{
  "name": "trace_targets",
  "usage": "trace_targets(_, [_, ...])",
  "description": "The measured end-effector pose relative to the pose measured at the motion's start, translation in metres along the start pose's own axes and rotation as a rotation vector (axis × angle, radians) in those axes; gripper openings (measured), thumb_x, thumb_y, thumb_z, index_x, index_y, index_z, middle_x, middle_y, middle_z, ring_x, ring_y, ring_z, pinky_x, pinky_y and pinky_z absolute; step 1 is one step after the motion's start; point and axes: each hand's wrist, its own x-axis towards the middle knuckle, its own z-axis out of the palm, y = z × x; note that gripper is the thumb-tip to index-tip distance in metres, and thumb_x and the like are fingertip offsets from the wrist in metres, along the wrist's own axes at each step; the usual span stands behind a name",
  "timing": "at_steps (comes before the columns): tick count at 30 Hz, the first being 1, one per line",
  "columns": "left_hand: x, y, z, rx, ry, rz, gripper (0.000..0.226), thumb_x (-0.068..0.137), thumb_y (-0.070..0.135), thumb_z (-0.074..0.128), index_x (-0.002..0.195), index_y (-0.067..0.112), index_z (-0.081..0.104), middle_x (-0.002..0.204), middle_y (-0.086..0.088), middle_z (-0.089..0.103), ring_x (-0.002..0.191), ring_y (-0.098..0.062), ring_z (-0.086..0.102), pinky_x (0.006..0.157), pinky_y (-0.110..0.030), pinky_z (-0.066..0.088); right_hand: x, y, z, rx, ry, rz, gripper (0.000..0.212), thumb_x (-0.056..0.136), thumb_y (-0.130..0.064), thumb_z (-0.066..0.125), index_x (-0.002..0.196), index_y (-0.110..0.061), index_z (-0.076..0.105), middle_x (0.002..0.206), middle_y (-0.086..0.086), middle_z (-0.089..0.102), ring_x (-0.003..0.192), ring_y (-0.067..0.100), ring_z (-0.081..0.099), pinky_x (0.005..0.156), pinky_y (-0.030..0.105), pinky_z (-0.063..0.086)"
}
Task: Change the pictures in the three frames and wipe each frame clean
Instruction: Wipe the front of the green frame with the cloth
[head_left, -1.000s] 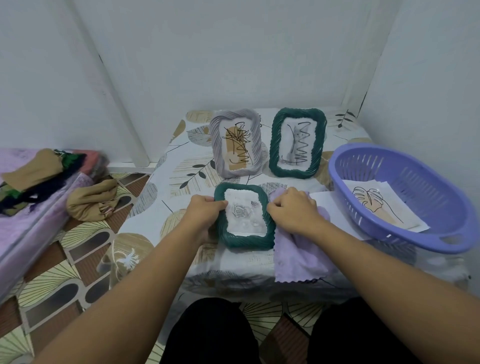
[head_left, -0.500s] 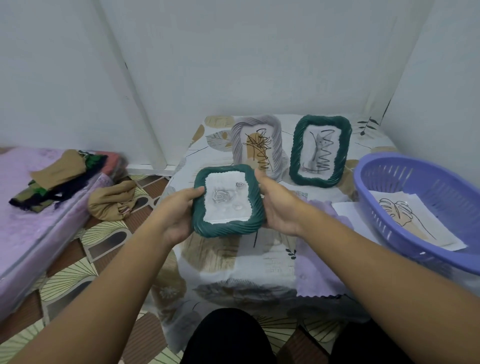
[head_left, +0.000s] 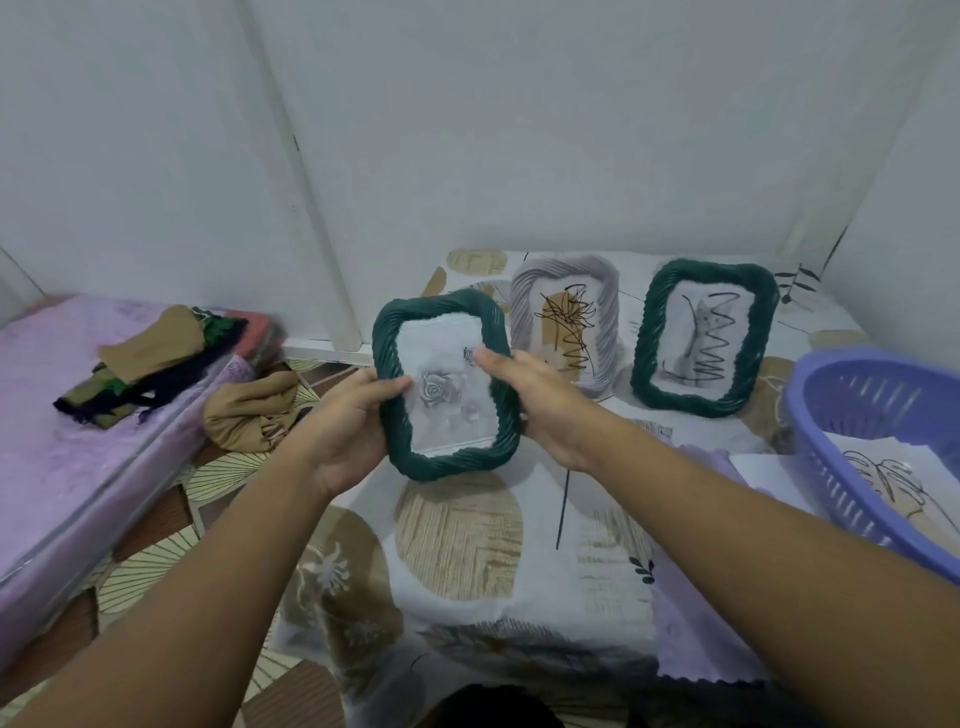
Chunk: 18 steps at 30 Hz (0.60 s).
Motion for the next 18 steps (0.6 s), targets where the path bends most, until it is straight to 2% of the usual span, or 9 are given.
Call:
trace_targets(2, [0.011,0.004,-0.007,0.008,0.004,0.040,0.049,0.099,0.005,0.059,0.146,0.001,0.047,0.139,-0.018,0.063,0.130,-0.035,0.060,0.112,-0.057,0.044,0.011,-0.002,0.001,-0.088,0.044,-0.018,0.050,0.087,-0.055,0.072,0.126,-0.026,0.061,0.120,-0.001,0.073,0.111,0.019,0.069,0.101,0.045,0.053])
trace_targets(3, [0.016,0.006,-0.010,0.016,0.009,0.054,0.048,0.099,0.004,0.058,0.146,0.003,0.047,0.138,-0.017,0.064,0.130,-0.034,0.060,0.112,-0.057,0.044,0.017,-0.002,0.003,-0.105,0.048,-0.025,0.045,0.090,-0.050,0.071,0.127,-0.027,0.060,0.119,-0.002,0.073,0.109,0.018,0.069,0.093,0.040,0.055])
trace_targets(5, [0.025,0.008,-0.015,0.050,0.017,0.075,0.046,0.099,0.004,0.057,0.144,0.009,0.052,0.137,-0.012,0.066,0.130,-0.031,0.060,0.110,-0.055,0.045,0.031,-0.005,0.008,-0.135,0.057,-0.026,0.045,0.095,-0.041,0.069,0.135,-0.028,0.054,0.122,-0.004,0.071,0.107,0.015,0.069,0.078,0.033,0.053])
trace_targets(6, [0.030,0.008,-0.017,0.073,0.028,0.084,0.044,0.098,0.004,0.056,0.142,0.011,0.055,0.136,-0.010,0.067,0.129,-0.030,0.061,0.110,-0.055,0.046,0.037,-0.005,0.012,-0.148,0.067,-0.030,0.055,0.093,-0.041,0.071,0.142,-0.032,0.049,0.126,-0.005,0.070,0.110,0.017,0.068,0.081,0.039,0.055])
trace_targets(7, [0.036,0.008,-0.020,0.087,0.043,0.092,0.043,0.098,0.003,0.056,0.140,0.013,0.058,0.135,-0.009,0.068,0.129,-0.030,0.061,0.110,-0.055,0.045,0.047,-0.004,0.014,-0.160,0.078,-0.031,0.067,0.088,-0.043,0.072,0.148,-0.038,0.042,0.131,-0.006,0.067,0.116,0.019,0.066,0.091,0.047,0.056])
trace_targets(9, [0.049,0.007,-0.026,0.089,0.076,0.091,0.041,0.098,0.002,0.055,0.137,0.014,0.060,0.133,-0.007,0.069,0.129,-0.030,0.061,0.111,-0.055,0.044,0.062,-0.003,0.016,-0.181,0.077,-0.052,0.071,0.087,-0.040,0.069,0.150,-0.044,0.038,0.134,-0.007,0.066,0.119,0.021,0.066,0.103,0.052,0.052])
trace_targets(12, [0.066,0.006,-0.033,0.057,0.111,0.066,0.043,0.098,-0.001,0.053,0.137,0.014,0.060,0.131,-0.009,0.069,0.127,-0.032,0.061,0.109,-0.055,0.047,0.078,-0.004,0.014,-0.165,0.086,-0.070,0.057,0.100,-0.019,0.055,0.151,-0.038,0.040,0.131,-0.003,0.068,0.112,0.020,0.070,0.101,0.048,0.056])
trace_targets(14, [0.075,0.006,-0.034,0.041,0.110,0.051,0.045,0.097,-0.001,0.053,0.139,0.014,0.058,0.132,-0.010,0.069,0.126,-0.033,0.062,0.107,-0.056,0.049,0.087,-0.003,0.012,-0.181,0.098,-0.059,0.060,0.101,-0.016,0.051,0.156,-0.035,0.035,0.132,-0.002,0.068,0.109,0.018,0.071,0.099,0.047,0.057])
trace_targets(18, [0.088,0.007,-0.035,0.039,0.097,0.025,0.045,0.096,0.003,0.054,0.141,0.011,0.055,0.132,-0.013,0.069,0.123,-0.034,0.065,0.108,-0.056,0.048,0.093,0.005,0.011,-0.145,0.110,-0.044,0.056,0.104,-0.012,0.048,0.153,-0.038,0.037,0.131,0.000,0.069,0.102,0.019,0.075,0.093,0.045,0.060])
